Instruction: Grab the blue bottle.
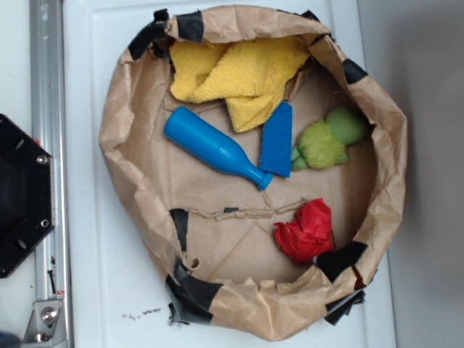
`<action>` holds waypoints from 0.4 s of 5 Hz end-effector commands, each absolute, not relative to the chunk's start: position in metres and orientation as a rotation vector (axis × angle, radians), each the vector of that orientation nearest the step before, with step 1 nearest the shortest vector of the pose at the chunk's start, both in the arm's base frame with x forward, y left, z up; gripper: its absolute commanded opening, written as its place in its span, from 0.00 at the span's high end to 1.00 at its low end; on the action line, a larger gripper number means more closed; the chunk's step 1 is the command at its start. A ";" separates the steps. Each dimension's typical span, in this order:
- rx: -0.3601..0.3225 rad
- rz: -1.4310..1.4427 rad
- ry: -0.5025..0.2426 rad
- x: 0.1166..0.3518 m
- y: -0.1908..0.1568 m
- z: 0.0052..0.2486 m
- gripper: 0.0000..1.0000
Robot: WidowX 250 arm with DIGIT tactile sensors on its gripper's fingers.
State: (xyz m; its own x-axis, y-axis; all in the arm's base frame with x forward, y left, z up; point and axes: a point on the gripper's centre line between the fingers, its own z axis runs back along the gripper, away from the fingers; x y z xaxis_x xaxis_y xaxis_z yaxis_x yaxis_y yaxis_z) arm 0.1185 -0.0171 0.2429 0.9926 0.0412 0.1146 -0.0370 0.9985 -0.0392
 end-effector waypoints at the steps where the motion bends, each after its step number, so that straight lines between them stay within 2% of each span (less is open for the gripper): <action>1: -0.037 0.039 -0.116 0.119 -0.017 0.243 0.00; 2: -0.074 -0.143 -0.216 0.167 0.020 0.205 0.00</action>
